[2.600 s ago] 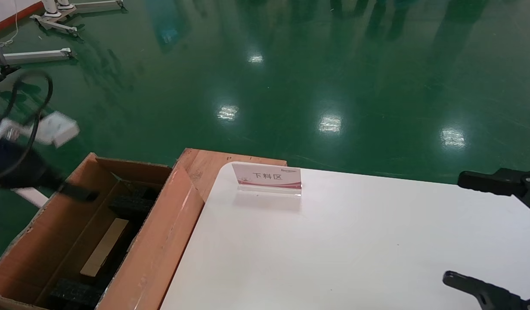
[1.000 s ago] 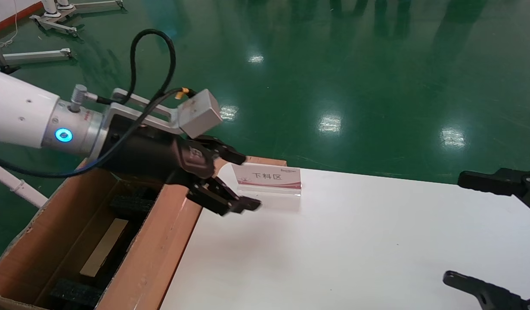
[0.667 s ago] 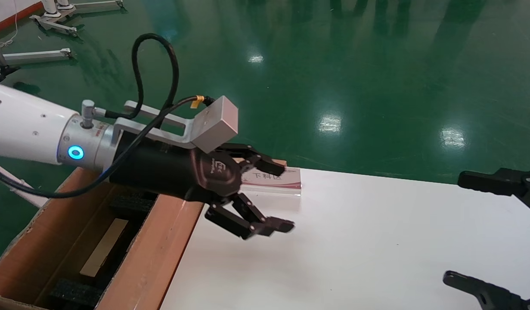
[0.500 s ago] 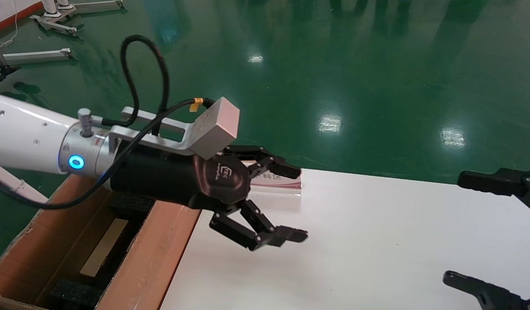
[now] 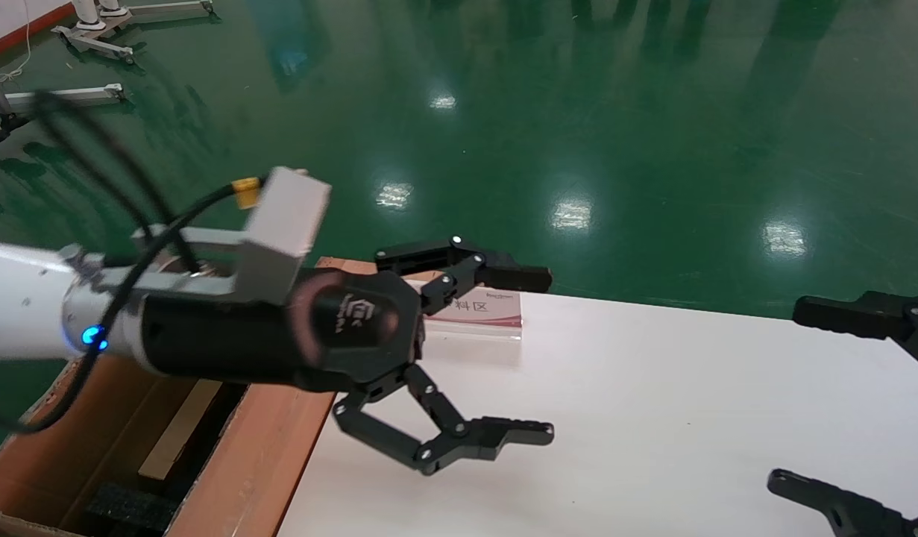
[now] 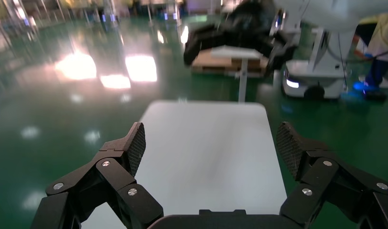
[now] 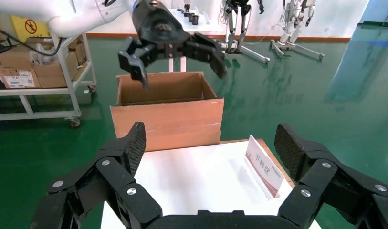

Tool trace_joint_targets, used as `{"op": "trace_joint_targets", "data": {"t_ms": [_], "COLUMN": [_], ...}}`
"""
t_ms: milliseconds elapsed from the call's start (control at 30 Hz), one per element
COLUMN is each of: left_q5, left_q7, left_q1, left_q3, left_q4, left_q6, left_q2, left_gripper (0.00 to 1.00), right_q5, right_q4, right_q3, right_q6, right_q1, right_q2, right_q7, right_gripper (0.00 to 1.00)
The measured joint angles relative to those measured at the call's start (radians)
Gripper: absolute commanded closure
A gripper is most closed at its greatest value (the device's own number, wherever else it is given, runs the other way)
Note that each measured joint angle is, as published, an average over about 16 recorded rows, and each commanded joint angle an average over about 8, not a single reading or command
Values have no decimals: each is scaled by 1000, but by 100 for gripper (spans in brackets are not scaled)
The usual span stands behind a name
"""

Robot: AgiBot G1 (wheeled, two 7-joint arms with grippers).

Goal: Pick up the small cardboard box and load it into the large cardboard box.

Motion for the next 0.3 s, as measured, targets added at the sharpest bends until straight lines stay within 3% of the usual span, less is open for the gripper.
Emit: {"op": "trace_joint_targets", "data": {"t_ms": [300], "left_q5": [-36], "left_q7": [51], "left_q1": [90], "left_q3": [-104], "left_q4": [4], "left_q6": [23], "left_q2": [16], "left_gripper": [0], "right_q5": [0], "right_q4": [0], "right_q3": [0], "right_q6": [0], "right_q1": [0], "right_q2": [0], "right_q7": [0], "right_gripper": [0]}}
